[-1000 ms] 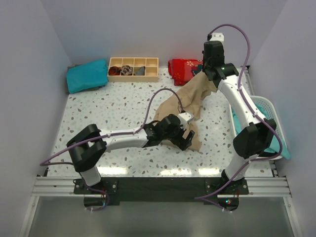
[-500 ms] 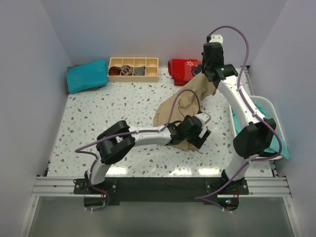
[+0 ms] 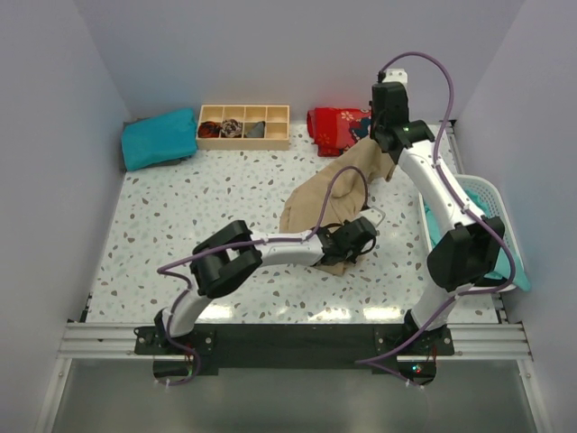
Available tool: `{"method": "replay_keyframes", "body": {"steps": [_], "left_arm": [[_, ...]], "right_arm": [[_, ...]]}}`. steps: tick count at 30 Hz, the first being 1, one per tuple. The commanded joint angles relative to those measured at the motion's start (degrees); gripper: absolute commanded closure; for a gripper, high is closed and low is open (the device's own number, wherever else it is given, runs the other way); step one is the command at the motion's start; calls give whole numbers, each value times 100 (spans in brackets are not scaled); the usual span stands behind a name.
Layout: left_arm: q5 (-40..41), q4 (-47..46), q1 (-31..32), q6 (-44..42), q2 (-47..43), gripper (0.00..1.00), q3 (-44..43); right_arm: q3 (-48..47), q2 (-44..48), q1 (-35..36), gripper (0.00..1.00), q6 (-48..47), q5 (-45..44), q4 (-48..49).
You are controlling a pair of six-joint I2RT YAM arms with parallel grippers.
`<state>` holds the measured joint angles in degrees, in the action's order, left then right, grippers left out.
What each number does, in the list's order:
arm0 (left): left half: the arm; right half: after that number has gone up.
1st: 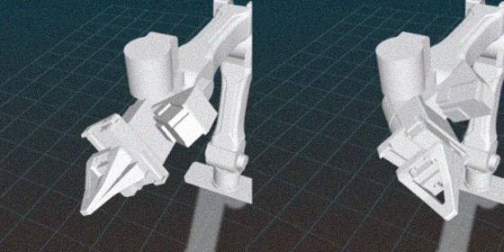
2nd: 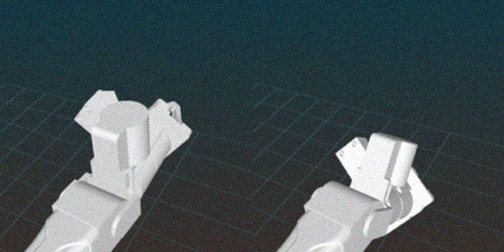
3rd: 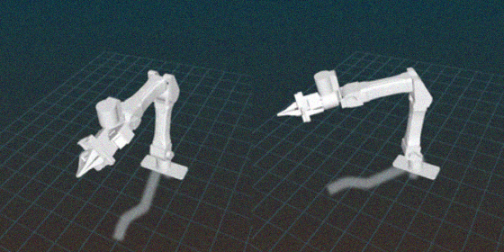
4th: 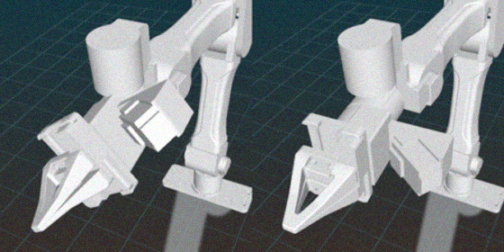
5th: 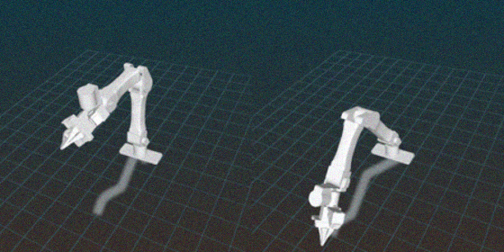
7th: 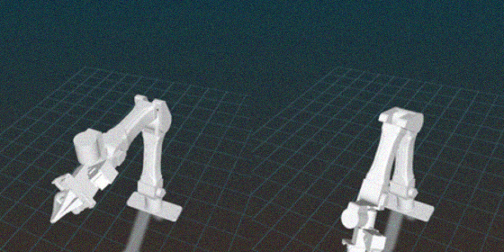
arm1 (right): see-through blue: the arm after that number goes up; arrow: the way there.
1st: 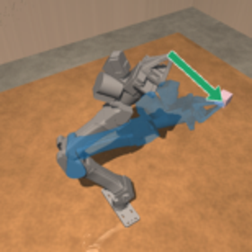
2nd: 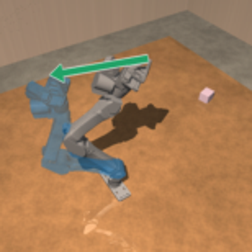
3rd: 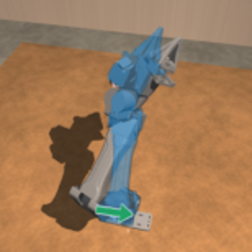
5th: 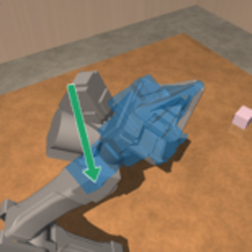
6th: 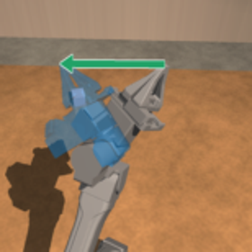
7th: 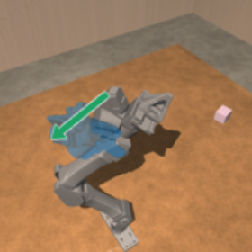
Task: Fold and stack the t-shirts
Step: Flatten out the tshirt
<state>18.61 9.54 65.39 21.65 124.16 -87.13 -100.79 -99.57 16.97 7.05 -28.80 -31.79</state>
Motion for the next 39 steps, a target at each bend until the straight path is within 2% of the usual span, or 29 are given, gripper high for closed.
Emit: {"method": "replay_keyframes", "body": {"steps": [1, 3, 6, 10, 12, 19, 23, 28, 31, 32, 33, 35, 36, 39], "left_arm": [[353, 74, 18, -125, -680, 100, 117], [389, 283, 9, -205, -1006, 100, 328], [573, 504, 9, -223, -2077, 100, 872], [1099, 820, -104, -179, -3964, 100, 1505], [1372, 1215, -122, -83, -4459, 100, 1629], [2856, 2841, -158, 769, -6252, 100, 1490], [3587, 4008, -166, 1446, -6851, 100, 1340], [3974, 4731, -166, 1895, -7388, 100, 788], [3766, 4900, -166, 1730, -7590, 100, 383], [3572, 4569, -166, 1485, -7660, 100, 346], [3101, 4383, -166, 1030, -7722, 100, 329], [2475, 3979, -166, 658, -7863, 100, 241], [1854, 3968, -166, 474, -7820, 100, 154], [746, 4196, -166, 410, -7557, 100, -391]], "right_arm": [[51, 350, -27, 100, 7, -108, 191], [138, 447, -45, 100, 16, -161, 147], [279, 763, -45, 100, 51, -100, 24], [429, 1246, -36, 100, 112, 119, -222], [516, 1527, -45, 100, 147, 242, -414], [974, 2661, -36, 100, 244, 928, -723], [983, 3162, -36, 100, 253, 1042, -899], [676, 3593, -27, 100, 279, 1455, -1110], [456, 3830, -27, 100, 218, 1851, -1224], [351, 3909, -27, 100, 218, 1930, -1250], [298, 3988, -36, 100, 174, 2183, -1259], [-87, 4130, -27, 100, 60, 2273, -1495], [-272, 4138, -36, 100, 25, 2291, -1627], [-1125, 4095, -36, 100, -125, 2720, -2146]]}}
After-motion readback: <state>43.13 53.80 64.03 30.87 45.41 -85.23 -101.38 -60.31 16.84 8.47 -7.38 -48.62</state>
